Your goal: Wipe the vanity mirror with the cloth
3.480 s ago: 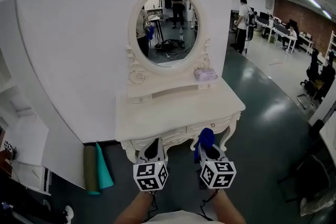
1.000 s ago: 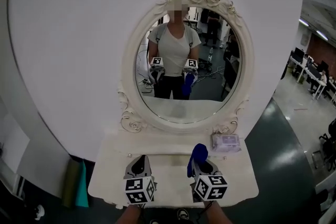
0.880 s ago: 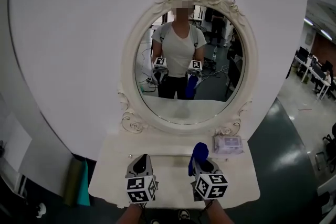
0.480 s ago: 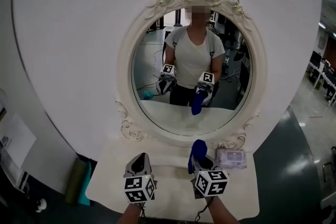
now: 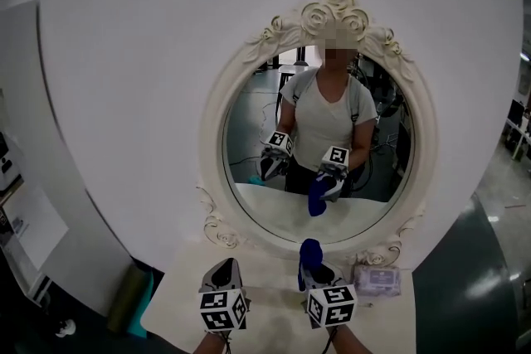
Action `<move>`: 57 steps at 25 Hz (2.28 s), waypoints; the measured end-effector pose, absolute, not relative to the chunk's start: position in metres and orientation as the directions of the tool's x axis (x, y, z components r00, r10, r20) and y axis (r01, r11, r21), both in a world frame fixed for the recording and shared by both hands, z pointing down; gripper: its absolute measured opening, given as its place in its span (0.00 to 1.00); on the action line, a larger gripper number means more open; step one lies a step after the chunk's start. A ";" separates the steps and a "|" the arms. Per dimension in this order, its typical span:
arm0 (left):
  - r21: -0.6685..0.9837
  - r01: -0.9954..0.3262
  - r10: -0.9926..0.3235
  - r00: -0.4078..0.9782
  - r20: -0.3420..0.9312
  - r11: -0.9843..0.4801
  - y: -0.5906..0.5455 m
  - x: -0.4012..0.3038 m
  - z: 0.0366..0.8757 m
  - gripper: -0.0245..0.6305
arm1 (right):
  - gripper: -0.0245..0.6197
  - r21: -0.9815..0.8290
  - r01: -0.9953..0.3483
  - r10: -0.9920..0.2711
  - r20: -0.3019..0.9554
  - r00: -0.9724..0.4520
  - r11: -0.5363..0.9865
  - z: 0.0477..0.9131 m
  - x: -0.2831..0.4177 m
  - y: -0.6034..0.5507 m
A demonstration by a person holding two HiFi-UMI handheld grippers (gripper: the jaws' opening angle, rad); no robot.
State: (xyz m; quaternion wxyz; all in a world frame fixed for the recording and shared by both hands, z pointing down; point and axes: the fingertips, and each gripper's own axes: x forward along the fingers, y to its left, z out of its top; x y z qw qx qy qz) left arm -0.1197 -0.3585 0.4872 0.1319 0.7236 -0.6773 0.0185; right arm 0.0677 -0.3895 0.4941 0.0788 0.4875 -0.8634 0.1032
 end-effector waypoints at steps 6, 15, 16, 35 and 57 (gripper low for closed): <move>0.163 -0.983 -0.980 0.115 0.160 -0.089 -0.370 -0.125 0.464 0.04 | 0.14 -0.059 -0.820 -0.802 0.178 -0.571 0.570 0.444 0.050 -0.403; 0.083 -0.963 -0.965 0.259 0.032 -0.256 -0.407 -0.115 0.353 0.04 | 0.14 0.328 -0.720 -0.781 0.107 -0.615 0.612 0.302 0.009 -0.422; 0.052 -0.965 -0.966 0.258 0.015 -0.257 -0.410 -0.118 0.337 0.04 | 0.14 0.373 -0.707 -0.784 0.101 -0.613 0.601 0.286 0.004 -0.423; -0.105 -0.967 -0.962 0.244 -0.124 -0.232 -0.445 -0.158 0.149 0.04 | 0.14 0.919 -0.374 -0.961 0.016 -0.276 0.123 0.118 -0.053 -0.479; -0.055 -0.981 -0.982 0.188 -0.016 -0.187 -0.467 -0.190 0.215 0.04 | 0.14 0.952 -0.275 -0.969 0.069 -0.236 0.135 0.174 -0.091 -0.501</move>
